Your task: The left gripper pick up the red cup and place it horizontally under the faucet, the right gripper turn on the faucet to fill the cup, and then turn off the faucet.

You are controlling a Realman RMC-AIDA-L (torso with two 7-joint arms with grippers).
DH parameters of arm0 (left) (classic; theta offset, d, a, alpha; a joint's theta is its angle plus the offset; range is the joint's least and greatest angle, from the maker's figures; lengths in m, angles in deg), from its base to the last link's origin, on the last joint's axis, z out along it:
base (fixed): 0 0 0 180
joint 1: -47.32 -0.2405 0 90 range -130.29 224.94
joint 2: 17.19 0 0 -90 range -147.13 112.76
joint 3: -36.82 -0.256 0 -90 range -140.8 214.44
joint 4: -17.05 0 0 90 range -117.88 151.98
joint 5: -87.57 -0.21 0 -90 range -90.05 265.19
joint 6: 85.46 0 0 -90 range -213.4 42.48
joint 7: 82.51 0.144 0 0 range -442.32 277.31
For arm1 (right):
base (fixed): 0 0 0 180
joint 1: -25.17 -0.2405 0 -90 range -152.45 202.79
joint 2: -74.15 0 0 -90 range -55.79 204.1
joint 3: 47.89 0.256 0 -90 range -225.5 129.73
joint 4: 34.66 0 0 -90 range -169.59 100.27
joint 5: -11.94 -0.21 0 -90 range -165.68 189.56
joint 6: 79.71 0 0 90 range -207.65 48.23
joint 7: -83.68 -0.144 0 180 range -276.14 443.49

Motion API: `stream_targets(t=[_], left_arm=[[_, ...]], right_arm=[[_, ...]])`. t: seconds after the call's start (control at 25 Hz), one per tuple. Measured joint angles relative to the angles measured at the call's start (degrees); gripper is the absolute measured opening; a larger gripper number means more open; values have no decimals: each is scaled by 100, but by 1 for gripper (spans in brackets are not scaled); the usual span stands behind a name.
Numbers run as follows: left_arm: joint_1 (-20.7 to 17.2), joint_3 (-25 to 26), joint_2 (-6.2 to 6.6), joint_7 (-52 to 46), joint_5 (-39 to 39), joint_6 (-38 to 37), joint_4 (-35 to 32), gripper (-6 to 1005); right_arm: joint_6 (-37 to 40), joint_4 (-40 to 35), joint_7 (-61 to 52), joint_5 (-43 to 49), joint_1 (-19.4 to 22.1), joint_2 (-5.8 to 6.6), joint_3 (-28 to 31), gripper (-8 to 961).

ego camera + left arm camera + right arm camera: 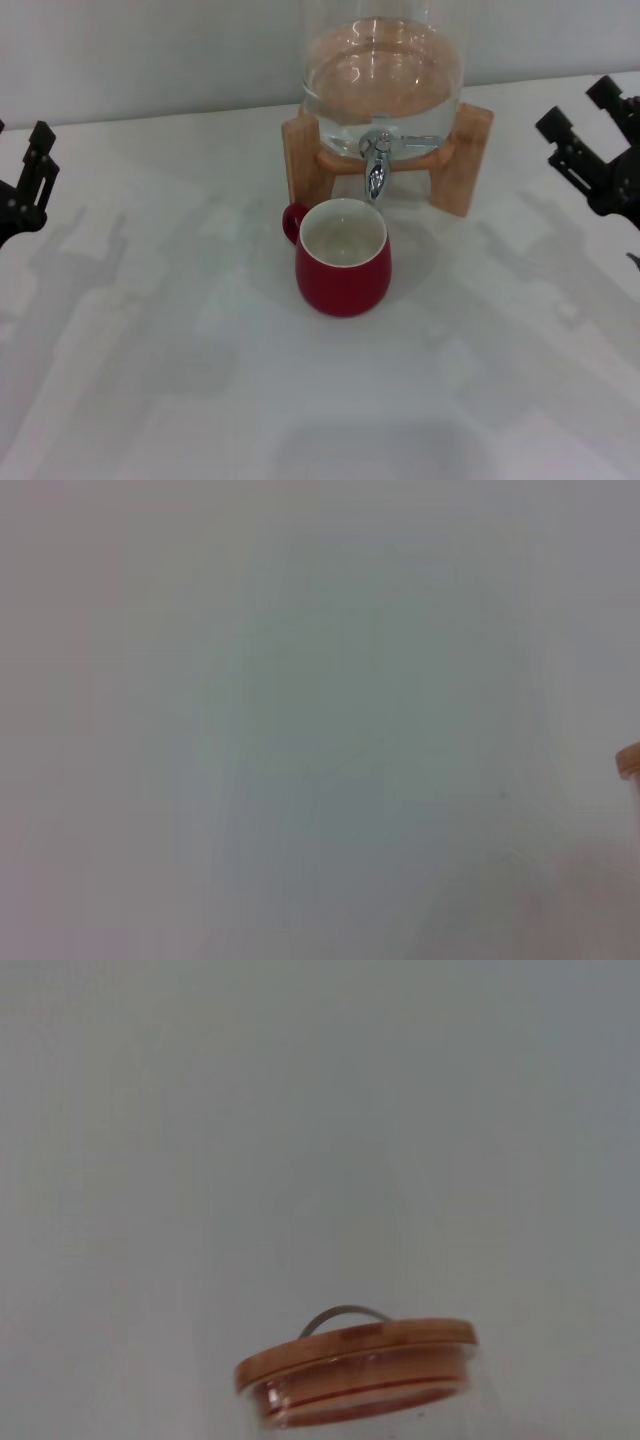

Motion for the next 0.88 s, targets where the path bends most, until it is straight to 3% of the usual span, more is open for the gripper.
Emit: stream_targets(t=[0.88], left_arm=[[35, -49, -9, 0, 0, -45, -79, 515]], right_arm=[[-788, 8, 0, -1, -538, -55, -780, 842]])
